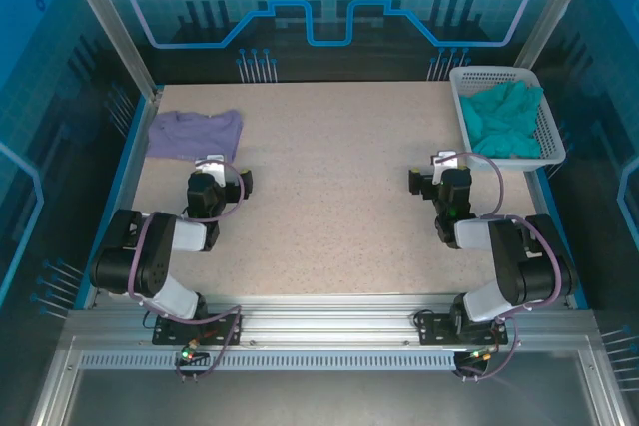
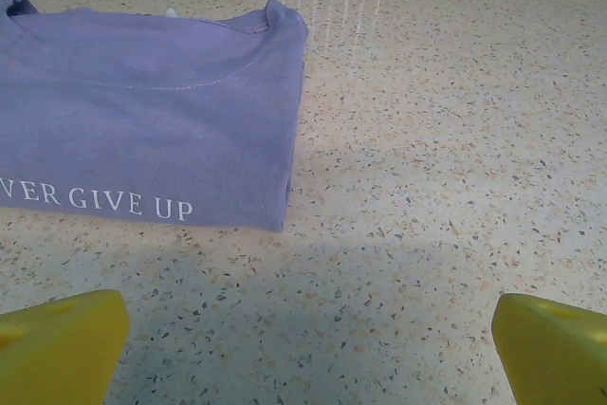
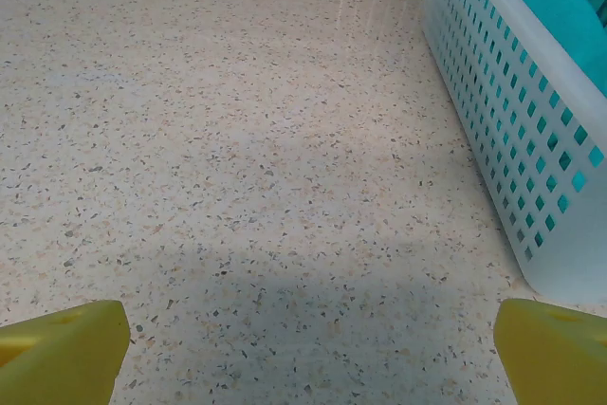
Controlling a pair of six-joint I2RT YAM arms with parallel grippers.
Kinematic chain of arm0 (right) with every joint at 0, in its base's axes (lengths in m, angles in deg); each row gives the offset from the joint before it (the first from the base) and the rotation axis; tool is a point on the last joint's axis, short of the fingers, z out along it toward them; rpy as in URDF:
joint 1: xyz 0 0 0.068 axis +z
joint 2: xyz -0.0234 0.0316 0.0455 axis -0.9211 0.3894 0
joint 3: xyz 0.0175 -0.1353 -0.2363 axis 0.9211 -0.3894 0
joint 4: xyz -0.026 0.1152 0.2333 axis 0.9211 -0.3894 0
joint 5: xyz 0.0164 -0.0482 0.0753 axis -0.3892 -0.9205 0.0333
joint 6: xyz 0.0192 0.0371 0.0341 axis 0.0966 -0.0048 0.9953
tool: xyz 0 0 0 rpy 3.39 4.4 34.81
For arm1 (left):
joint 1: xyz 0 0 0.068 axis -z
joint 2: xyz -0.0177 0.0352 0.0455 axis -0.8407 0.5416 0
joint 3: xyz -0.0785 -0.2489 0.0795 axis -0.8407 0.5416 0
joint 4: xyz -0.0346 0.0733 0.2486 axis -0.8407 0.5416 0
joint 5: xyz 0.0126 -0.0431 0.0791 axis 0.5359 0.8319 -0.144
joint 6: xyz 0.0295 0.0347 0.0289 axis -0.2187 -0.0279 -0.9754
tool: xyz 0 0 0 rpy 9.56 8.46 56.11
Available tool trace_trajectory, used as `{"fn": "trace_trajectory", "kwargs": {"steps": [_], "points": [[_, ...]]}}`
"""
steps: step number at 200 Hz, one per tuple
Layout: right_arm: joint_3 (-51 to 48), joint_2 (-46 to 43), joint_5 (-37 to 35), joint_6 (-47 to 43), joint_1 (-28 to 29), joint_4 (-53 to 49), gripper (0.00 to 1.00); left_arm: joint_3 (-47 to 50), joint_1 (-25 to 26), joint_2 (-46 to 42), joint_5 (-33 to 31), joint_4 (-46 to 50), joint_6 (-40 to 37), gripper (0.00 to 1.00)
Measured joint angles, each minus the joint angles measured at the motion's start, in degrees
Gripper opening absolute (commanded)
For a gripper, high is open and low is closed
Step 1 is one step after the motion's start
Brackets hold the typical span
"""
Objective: Fold the inside-out t-shirt
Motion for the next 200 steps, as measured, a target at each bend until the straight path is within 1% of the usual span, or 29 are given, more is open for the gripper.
{"fn": "trace_trajectory", "kwargs": {"steps": [178,200], "points": [[0.0,0.0,0.0,0.0,0.0,0.0,1.0,0.0,-0.5,0.0,0.4,0.2,0.0,0.99],[-0.1,-0.6,-0.2,-0.3,0.2,-0.1,1.0,0.0,-0.6,-2.0,-1.4,2.3,0.6,0.99]]}}
